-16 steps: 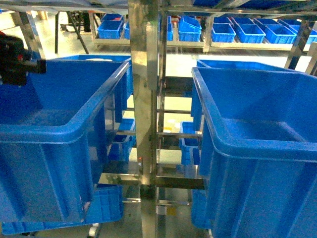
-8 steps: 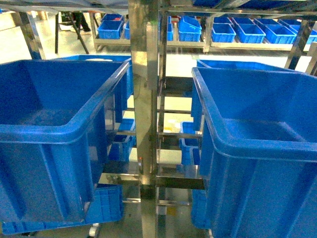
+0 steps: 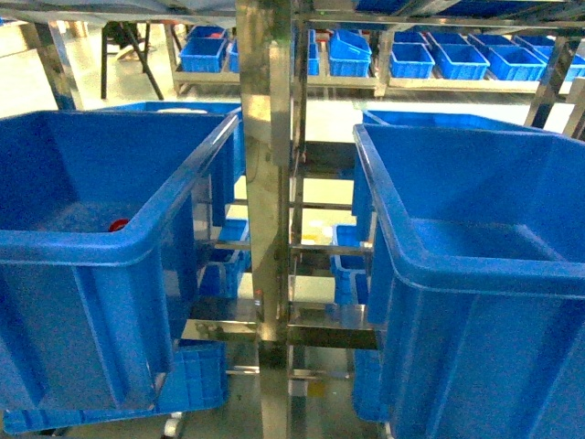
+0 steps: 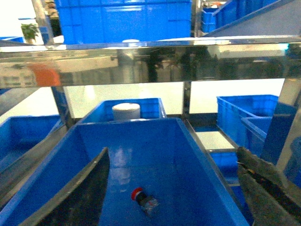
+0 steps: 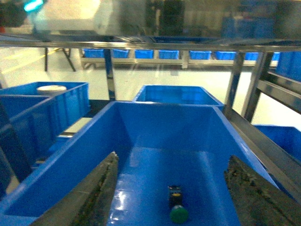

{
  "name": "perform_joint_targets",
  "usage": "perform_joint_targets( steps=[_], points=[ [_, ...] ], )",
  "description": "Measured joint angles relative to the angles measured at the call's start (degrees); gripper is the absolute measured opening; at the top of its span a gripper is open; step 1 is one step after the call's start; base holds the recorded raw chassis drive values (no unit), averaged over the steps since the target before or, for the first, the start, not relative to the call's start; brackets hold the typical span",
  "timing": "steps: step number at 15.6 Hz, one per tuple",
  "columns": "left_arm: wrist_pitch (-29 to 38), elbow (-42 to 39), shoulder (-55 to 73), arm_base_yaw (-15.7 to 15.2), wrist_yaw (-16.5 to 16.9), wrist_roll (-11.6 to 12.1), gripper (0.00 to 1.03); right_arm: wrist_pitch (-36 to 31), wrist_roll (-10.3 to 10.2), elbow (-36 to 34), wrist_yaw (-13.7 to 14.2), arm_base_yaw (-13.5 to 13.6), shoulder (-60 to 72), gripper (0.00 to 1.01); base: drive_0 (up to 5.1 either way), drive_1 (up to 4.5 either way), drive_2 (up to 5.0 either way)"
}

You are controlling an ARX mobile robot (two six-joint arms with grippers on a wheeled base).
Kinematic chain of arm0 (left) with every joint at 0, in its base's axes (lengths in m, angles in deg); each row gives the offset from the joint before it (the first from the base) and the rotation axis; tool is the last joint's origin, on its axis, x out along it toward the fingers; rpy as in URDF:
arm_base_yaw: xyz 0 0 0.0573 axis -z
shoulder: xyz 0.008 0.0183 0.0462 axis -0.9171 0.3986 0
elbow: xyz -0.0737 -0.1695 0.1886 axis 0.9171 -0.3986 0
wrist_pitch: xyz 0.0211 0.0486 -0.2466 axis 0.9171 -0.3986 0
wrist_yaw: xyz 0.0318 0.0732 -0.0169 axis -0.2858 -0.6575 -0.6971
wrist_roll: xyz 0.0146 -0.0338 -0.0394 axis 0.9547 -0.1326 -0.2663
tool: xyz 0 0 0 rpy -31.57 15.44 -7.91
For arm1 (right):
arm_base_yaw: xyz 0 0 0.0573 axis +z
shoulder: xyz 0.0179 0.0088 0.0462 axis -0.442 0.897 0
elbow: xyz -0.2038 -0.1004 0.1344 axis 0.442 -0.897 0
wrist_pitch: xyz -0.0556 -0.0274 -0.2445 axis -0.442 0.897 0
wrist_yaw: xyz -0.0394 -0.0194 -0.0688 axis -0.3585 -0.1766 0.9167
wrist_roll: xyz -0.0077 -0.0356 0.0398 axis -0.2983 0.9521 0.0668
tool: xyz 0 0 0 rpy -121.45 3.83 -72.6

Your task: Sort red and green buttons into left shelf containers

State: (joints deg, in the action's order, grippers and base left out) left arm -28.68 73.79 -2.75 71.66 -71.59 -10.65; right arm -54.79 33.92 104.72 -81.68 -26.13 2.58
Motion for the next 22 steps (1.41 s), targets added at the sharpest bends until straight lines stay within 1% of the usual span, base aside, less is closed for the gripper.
perform_joint_targets(
  steps=[1, 2, 3, 4, 6, 7, 8, 10, 14, 16, 17, 18, 20, 21, 22],
  points=[
    [0.94, -2.86, -1.77, -0.2, -0.59, -0.24, 0.71, -0.2, 0.26, -1.66, 0.9, -0.13, -1.11, 0.61, 0.0, 0.0, 0.0],
    [1.38, -6.23, -3.45, -1.88, 0.72, -0.68, 0.6, -0.39, 0.55, -3.58, 1.33, -0.15, -2.43, 0.5, 0.0, 0.0, 0.0],
    [1.86, -9.07, -4.68, -4.92, 2.97, -0.98, 0.48, -0.52, 0.85, -5.38, 1.27, -0.11, -3.82, 0.37, 0.0, 0.0, 0.0],
    [2.4, -10.93, -5.29, -5.4, 2.73, -1.14, 0.37, -0.7, 0.96, -6.49, 1.29, -0.11, -4.92, 0.26, 0.0, 0.0, 0.0],
    [3.26, -13.97, -8.24, -5.27, 3.39, -1.16, 0.19, -0.76, 0.98, -8.37, 1.27, -0.11, -6.99, 0.07, 0.0, 0.0, 0.0],
    [3.54, -15.45, -10.08, -4.98, 3.39, -1.16, 0.06, -0.44, 1.14, -9.68, 1.29, -0.11, -8.7, 0.02, 0.0, 0.0, 0.0],
    [3.5, -17.27, -11.85, -5.03, 3.39, -1.27, 0.02, 0.07, 1.2, -10.69, 1.31, -0.11, -9.99, 0.02, 0.0, 0.0, 0.0],
    [2.67, -20.26, -14.93, -5.05, 3.37, -1.29, 0.02, 1.05, 1.22, -12.44, 1.29, -0.11, -12.96, 0.02, 0.0, 0.0, 0.0],
    [0.28, -23.47, -20.83, -5.05, 3.37, -1.29, 0.02, 3.85, 1.2, -14.43, 1.29, -0.11, -17.66, 0.02, 0.0, 0.0, 0.0],
    [-1.25, -24.48, -23.28, -5.05, 3.39, -1.29, 0.02, 5.16, 1.2, -15.1, 1.29, -0.11, -19.61, 0.02, 0.0, 0.0, 0.0],
    [-2.01, -24.83, -24.65, -5.05, 3.37, -1.29, 0.02, 3.76, 1.2, -16.26, 1.31, -0.11, -20.63, 0.02, 0.0, 0.0, 0.0],
    [-2.73, -25.11, -25.77, -5.05, 3.37, -1.29, 0.02, 5.33, 1.22, -16.76, 1.27, -0.11, -21.81, 0.02, 0.0, 0.0, 0.0],
    [-3.74, -25.88, -27.82, -5.05, 3.37, -1.29, 0.02, 6.47, 1.22, -16.76, 1.31, -0.11, -23.47, 0.02, 0.0, 0.0, 0.0],
    [-3.85, -26.93, -29.14, -5.05, 3.54, -1.29, 0.02, 13.55, 1.25, -16.74, 1.27, -0.11, -27.98, 0.02, 0.0, 0.0, 0.0],
    [-4.31, -26.95, -30.12, -5.05, 3.26, -1.33, 0.02, 16.37, 1.22, -16.74, 1.25, -0.11, -32.83, 0.02, 0.0, 0.0, 0.0]
  ],
)
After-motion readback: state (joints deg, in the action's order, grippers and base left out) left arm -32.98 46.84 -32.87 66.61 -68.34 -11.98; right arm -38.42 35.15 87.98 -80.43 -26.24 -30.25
